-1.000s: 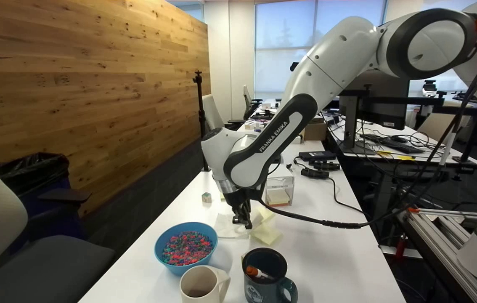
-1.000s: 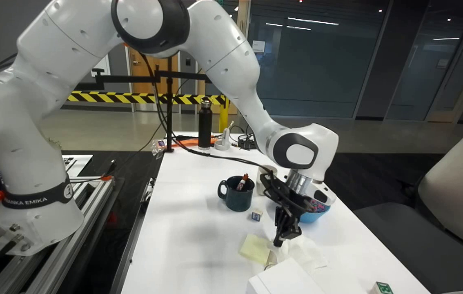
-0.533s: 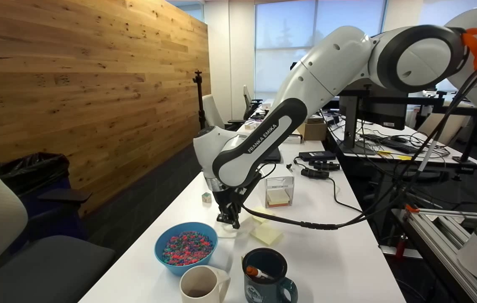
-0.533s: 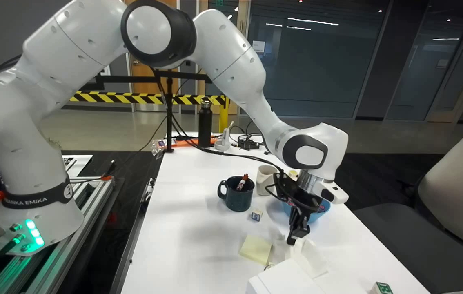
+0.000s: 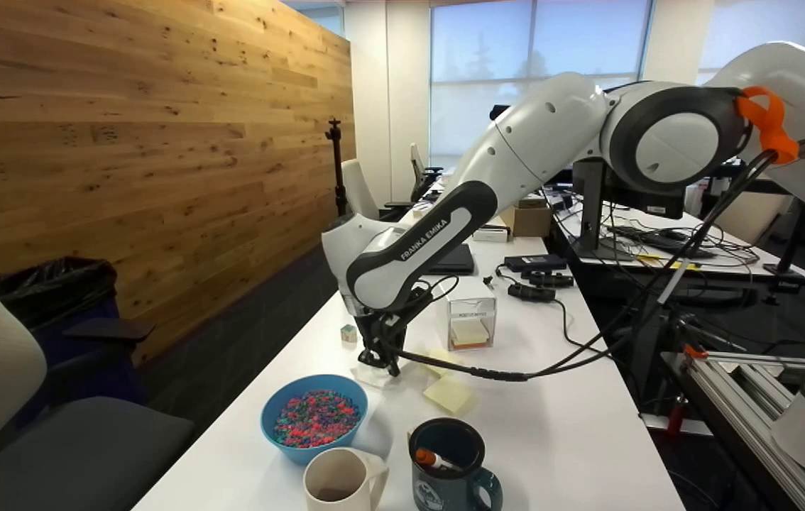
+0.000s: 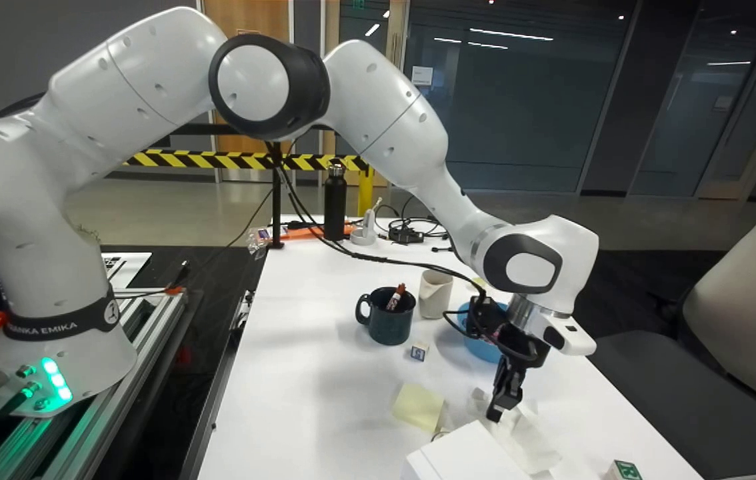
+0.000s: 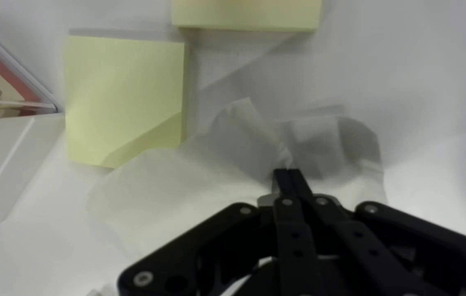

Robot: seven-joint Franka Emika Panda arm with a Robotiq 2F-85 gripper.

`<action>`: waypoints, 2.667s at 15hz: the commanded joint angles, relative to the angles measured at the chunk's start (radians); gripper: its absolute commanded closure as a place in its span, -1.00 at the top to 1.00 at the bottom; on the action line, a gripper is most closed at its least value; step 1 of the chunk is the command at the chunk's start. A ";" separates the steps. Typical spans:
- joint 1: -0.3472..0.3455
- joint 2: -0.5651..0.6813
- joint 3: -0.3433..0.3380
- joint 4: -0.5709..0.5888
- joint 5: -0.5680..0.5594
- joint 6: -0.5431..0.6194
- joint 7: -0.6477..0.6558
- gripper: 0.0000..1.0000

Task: Use the white napkins to wipe the tabletop.

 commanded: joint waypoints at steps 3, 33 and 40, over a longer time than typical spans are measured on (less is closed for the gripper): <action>-0.066 0.125 -0.015 0.257 0.073 -0.142 0.099 -1.00; 0.073 -0.163 -0.007 -0.357 -0.106 0.221 -0.177 -1.00; 0.063 -0.093 -0.014 -0.240 -0.065 0.176 -0.093 -1.00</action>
